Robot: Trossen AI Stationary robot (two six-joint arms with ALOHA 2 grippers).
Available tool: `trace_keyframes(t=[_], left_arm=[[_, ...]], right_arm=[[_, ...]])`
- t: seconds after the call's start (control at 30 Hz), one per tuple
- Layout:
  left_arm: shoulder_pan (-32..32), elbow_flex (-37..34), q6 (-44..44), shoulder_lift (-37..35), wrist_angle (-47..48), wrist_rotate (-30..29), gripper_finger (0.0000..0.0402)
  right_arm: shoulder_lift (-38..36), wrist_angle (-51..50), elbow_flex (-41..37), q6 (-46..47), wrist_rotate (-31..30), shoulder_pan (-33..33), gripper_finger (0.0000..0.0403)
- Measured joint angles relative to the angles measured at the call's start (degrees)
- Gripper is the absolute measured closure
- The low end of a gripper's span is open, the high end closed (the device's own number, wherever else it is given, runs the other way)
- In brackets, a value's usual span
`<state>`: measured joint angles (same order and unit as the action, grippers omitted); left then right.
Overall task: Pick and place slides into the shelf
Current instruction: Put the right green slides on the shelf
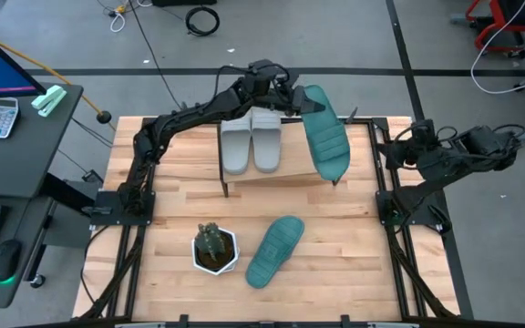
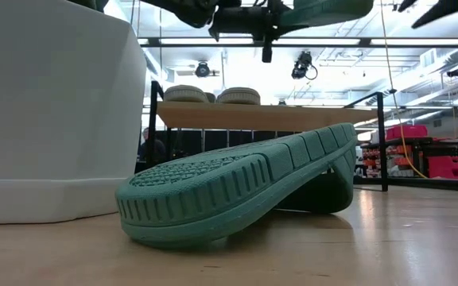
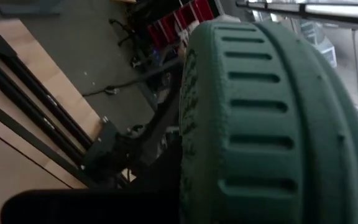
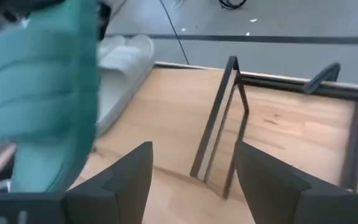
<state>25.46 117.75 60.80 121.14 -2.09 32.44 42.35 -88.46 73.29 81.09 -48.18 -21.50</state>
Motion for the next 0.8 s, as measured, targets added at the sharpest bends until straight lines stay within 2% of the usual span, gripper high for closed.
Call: trace_keyframes(t=[0.23,0.53,0.8], left_arm=[[-0.4,-0.1,0.0,1.3,1.6,2.2,0.0332],[-1.5,-0.1,1.5,2.8,0.5,2.4,0.0328],[-2.1,-0.1,1.6,3.2,-0.1,2.4,0.0326]], right_arm=[[-11.1,13.6,-10.7,1.2,-1.5,0.0,0.0174],[-22.1,28.4,-20.4,-2.8,-3.3,0.0,0.0176],[-26.1,43.0,-29.0,-6.0,4.1,0.0,0.0177]])
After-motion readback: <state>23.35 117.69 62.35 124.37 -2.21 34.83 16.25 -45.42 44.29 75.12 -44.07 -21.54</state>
